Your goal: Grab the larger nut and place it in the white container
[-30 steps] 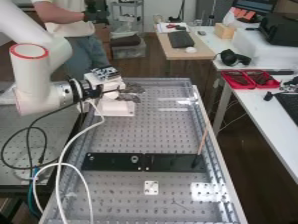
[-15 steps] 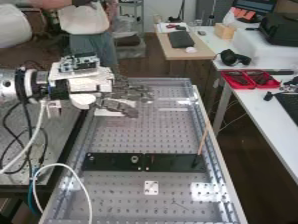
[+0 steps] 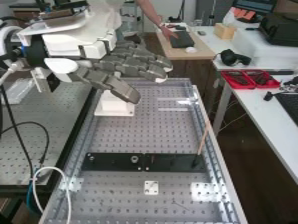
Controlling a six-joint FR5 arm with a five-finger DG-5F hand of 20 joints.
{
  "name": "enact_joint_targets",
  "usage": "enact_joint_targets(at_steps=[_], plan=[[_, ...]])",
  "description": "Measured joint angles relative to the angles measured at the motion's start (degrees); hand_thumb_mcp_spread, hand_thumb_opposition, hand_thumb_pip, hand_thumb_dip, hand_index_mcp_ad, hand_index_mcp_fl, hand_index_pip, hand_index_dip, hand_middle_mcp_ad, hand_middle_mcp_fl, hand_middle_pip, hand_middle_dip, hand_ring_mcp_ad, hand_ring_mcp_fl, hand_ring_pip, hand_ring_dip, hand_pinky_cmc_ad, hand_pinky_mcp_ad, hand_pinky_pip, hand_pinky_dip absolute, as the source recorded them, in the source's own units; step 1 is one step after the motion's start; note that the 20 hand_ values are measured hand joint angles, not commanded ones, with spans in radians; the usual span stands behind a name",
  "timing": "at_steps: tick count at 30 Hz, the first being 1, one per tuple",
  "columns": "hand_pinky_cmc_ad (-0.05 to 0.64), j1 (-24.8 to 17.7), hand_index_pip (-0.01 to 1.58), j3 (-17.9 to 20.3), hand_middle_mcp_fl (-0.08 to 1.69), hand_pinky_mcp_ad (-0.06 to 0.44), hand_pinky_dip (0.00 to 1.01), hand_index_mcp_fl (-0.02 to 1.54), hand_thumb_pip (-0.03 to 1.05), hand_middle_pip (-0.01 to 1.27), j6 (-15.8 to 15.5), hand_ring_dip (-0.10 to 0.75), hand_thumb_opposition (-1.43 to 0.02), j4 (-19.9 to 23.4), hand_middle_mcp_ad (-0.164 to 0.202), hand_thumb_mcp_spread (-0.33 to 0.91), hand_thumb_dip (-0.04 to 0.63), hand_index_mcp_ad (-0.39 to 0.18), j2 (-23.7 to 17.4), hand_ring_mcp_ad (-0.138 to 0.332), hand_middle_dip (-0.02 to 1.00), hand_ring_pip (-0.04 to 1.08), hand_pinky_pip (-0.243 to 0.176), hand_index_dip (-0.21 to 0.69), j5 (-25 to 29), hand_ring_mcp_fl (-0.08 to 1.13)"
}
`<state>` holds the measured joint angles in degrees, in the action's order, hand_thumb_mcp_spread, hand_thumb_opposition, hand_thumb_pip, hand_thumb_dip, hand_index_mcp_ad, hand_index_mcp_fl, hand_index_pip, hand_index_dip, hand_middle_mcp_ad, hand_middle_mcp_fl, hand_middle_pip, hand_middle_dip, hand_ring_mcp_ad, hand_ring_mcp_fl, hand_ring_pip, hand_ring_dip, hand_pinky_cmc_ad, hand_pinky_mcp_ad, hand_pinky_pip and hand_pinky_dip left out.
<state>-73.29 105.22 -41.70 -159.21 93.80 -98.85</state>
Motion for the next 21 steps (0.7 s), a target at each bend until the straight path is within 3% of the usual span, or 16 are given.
enact_joint_targets(at_steps=[6,12,21], plan=[[0.368,-2.4,0.48,-3.6,0.01,0.309,0.66,0.02,0.68,0.11,2.3,0.164,-0.81,-5.1,0.072,0.13,0.185,-0.124,-1.2,0.155,0.24,0.08,-0.113,-0.010,4.1,0.00],[0.368,-4.5,0.40,-4.6,0.01,0.309,0.66,0.02,0.68,0.12,2.0,0.164,-0.81,-6.9,0.072,0.10,0.157,-0.113,-1.5,0.166,0.24,0.08,-0.113,-0.010,8.4,0.00],[0.365,-4.4,0.37,-4.9,0.01,0.328,0.62,0.04,0.70,0.12,2.8,0.164,-0.81,-7.2,0.072,0.10,0.159,-0.106,-0.2,0.171,0.24,0.08,-0.113,-0.010,9.5,0.00]])
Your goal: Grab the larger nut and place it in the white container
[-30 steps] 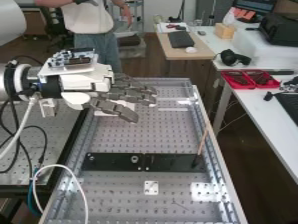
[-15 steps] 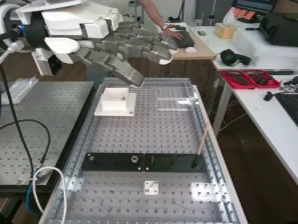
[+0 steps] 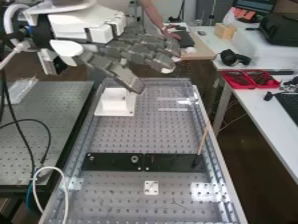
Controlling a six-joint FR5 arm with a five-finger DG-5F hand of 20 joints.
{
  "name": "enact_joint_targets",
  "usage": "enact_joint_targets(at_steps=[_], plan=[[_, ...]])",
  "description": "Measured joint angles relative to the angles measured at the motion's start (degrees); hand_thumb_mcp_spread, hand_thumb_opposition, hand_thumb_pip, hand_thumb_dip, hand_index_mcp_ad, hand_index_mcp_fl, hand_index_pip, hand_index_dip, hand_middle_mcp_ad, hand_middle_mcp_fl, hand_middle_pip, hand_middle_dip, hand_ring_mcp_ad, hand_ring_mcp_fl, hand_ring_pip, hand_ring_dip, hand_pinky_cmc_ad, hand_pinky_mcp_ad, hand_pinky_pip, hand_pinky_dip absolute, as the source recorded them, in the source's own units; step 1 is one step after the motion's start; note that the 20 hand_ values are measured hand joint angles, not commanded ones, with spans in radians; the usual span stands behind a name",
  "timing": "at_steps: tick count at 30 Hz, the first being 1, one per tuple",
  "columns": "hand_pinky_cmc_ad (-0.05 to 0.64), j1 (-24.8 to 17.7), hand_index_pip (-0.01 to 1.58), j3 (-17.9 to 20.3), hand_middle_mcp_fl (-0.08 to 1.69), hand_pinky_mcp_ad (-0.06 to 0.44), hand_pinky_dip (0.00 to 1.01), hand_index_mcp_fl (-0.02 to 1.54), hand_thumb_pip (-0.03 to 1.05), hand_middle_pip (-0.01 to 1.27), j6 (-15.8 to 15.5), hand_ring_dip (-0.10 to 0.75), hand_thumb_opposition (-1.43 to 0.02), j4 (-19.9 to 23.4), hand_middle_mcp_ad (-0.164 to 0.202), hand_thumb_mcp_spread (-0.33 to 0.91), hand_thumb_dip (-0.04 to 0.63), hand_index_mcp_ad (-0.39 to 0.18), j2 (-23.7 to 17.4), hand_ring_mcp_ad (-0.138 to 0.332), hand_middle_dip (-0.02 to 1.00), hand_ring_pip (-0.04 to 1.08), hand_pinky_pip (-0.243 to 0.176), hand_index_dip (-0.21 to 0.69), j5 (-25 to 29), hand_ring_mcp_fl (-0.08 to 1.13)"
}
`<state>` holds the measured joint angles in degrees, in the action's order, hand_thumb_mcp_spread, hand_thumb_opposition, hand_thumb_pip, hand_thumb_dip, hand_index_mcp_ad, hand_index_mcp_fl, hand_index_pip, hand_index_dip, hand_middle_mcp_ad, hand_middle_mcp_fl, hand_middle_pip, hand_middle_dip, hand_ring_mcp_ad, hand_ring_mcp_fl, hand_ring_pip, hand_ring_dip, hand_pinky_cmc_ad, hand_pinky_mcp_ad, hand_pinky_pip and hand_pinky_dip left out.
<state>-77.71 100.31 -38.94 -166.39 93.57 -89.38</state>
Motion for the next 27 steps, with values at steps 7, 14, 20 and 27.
enact_joint_targets(at_steps=[7,14,20,27], plan=[[0.379,0.0,0.35,-0.7,0.01,0.328,0.62,0.05,0.70,0.12,-0.8,0.164,-0.81,-0.7,0.072,0.10,0.159,-0.106,0.6,0.171,0.24,0.08,-0.113,-0.010,-0.4,0.00],[0.379,-0.1,0.34,-1.6,0.01,0.328,0.62,0.05,0.71,0.12,-0.8,0.164,-0.81,-1.1,0.072,0.08,0.159,-0.106,1.1,0.171,0.24,0.08,-0.113,-0.012,-0.9,0.00],[0.379,0.8,0.34,-1.5,0.01,0.328,0.62,0.05,0.71,0.12,-1.6,0.164,-0.81,-1.4,0.072,0.08,0.159,-0.106,1.5,0.171,0.24,0.08,-0.113,-0.012,-1.9,0.00],[0.379,2.6,0.34,-1.1,0.01,0.328,0.62,0.05,0.71,0.12,-1.4,0.164,-0.81,-2.0,0.075,0.08,0.159,-0.106,1.6,0.173,0.24,0.08,-0.113,-0.012,-6.4,0.00]])
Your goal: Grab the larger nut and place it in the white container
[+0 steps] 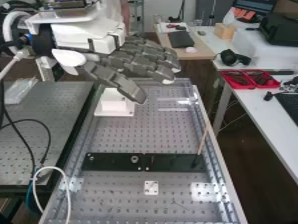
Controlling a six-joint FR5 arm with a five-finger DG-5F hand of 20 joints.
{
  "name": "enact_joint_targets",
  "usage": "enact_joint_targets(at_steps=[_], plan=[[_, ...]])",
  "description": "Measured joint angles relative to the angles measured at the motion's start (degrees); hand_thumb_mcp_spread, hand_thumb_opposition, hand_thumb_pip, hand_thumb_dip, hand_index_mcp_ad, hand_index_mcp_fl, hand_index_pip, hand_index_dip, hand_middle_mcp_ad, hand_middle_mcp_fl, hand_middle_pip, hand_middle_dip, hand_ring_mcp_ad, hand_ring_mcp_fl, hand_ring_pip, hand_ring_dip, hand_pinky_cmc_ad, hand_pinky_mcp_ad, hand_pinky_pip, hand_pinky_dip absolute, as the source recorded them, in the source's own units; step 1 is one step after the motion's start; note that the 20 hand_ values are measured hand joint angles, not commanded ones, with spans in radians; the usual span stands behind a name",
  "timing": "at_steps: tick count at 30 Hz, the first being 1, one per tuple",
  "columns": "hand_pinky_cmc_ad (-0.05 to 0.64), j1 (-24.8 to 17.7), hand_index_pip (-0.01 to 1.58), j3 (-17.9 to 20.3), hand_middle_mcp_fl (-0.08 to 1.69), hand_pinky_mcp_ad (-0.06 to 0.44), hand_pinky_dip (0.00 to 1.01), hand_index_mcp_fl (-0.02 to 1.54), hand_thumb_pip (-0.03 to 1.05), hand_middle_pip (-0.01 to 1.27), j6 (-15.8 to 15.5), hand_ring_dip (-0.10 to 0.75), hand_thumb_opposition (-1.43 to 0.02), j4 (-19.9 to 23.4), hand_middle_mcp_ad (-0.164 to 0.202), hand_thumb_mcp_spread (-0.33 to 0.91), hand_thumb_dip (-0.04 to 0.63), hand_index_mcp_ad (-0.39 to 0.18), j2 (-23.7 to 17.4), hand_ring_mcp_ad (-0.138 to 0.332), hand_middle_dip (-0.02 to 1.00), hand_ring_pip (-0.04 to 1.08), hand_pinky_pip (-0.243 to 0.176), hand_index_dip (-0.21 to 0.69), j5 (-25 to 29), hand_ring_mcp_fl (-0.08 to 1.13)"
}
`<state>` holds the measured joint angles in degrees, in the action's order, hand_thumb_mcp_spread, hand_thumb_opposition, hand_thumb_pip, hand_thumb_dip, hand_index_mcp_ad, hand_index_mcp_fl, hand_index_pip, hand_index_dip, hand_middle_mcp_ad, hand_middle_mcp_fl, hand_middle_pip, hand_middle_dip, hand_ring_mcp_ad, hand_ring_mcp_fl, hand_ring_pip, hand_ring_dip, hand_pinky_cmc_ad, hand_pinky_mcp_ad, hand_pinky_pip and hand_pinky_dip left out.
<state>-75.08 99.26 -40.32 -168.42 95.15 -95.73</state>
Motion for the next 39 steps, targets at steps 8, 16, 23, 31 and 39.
enact_joint_targets(at_steps=[8,16,23,31,39], plan=[[0.379,0.7,0.34,1.2,0.01,0.328,0.62,0.05,0.71,0.12,-0.4,0.164,-0.81,-0.2,0.075,0.08,0.159,-0.106,-0.9,0.169,0.24,0.08,-0.113,-0.012,-3.0,0.00],[0.379,0.6,0.34,2.6,0.01,0.328,0.62,0.05,0.71,0.12,0.2,0.164,-0.81,1.4,0.075,0.08,0.159,-0.106,-2.2,0.173,0.24,0.08,-0.113,-0.012,-3.3,0.00],[0.379,0.0,0.34,3.1,0.01,0.328,0.62,0.05,0.71,0.12,0.0,0.164,-0.81,0.9,0.075,0.08,0.159,-0.106,-2.8,0.173,0.24,0.08,-0.113,-0.012,-3.3,0.00],[0.379,-0.3,0.34,2.9,0.02,0.328,0.62,0.05,0.70,0.13,-0.3,0.164,-0.81,0.1,0.075,0.08,0.159,-0.106,-2.9,0.173,0.24,0.08,-0.113,-0.012,-3.5,0.00],[0.379,0.0,0.34,2.3,0.02,0.330,0.62,0.05,0.69,0.13,-0.2,0.164,-0.81,-0.2,0.070,0.08,0.159,-0.108,-2.5,0.171,0.24,0.08,-0.113,-0.012,-4.3,0.00]])
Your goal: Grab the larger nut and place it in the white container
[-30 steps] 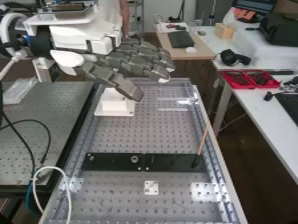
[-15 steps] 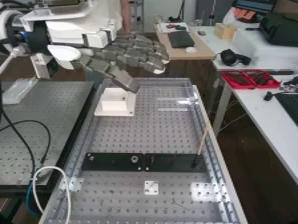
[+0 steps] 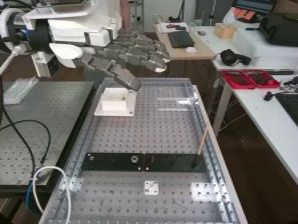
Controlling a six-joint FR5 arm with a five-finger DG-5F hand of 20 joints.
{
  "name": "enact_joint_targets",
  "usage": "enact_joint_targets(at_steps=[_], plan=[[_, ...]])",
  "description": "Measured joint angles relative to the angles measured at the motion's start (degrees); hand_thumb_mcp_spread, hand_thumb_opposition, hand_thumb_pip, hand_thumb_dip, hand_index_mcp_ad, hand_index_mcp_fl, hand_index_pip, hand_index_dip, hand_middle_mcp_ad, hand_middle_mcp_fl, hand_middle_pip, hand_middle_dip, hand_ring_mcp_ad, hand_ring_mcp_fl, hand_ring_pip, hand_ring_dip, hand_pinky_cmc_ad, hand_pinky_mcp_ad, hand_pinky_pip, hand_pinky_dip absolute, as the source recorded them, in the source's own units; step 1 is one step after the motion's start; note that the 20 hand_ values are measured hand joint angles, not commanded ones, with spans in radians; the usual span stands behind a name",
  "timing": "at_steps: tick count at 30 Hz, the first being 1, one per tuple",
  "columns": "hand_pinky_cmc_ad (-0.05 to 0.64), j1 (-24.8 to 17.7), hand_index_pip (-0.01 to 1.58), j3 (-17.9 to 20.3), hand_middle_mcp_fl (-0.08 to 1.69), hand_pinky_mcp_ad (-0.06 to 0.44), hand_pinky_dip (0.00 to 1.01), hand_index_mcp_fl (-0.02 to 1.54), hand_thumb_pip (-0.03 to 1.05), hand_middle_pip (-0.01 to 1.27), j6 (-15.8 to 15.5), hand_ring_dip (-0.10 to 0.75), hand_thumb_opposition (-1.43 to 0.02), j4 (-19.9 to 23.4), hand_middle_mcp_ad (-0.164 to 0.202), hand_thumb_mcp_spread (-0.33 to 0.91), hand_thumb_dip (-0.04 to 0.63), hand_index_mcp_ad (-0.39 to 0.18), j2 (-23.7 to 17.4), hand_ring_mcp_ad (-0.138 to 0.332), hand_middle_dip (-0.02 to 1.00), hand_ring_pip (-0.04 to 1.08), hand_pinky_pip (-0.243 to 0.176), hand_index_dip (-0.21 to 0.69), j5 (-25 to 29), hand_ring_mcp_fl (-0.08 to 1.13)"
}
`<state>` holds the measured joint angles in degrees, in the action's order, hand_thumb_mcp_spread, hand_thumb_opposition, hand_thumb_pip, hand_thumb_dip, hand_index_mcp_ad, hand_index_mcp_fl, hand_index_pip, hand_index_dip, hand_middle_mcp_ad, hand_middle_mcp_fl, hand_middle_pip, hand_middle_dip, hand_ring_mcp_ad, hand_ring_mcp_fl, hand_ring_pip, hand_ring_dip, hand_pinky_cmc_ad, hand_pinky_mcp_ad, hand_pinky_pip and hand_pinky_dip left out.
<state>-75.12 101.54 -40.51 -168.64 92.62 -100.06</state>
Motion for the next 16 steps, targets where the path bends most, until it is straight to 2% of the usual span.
enact_joint_targets(at_steps=[4,6,16], plan=[[0.379,0.2,0.34,-0.2,0.02,0.330,0.62,0.05,0.69,0.13,-0.1,0.162,-0.81,-0.1,0.070,0.09,0.159,-0.105,0.1,0.171,0.24,0.08,-0.113,-0.012,-0.5,0.00],[0.379,0.4,0.34,-0.4,0.01,0.330,0.62,0.05,0.69,0.13,-0.1,0.162,-0.81,-0.2,0.082,0.09,0.159,-0.108,0.2,0.169,0.24,0.08,-0.113,-0.012,-0.8,0.00],[0.379,0.9,0.34,-0.9,0.02,0.330,0.62,0.05,0.68,0.13,0.2,0.162,-0.81,-0.4,0.082,0.09,0.159,-0.108,0.8,0.169,0.24,0.08,-0.113,-0.012,-1.9,0.00]])
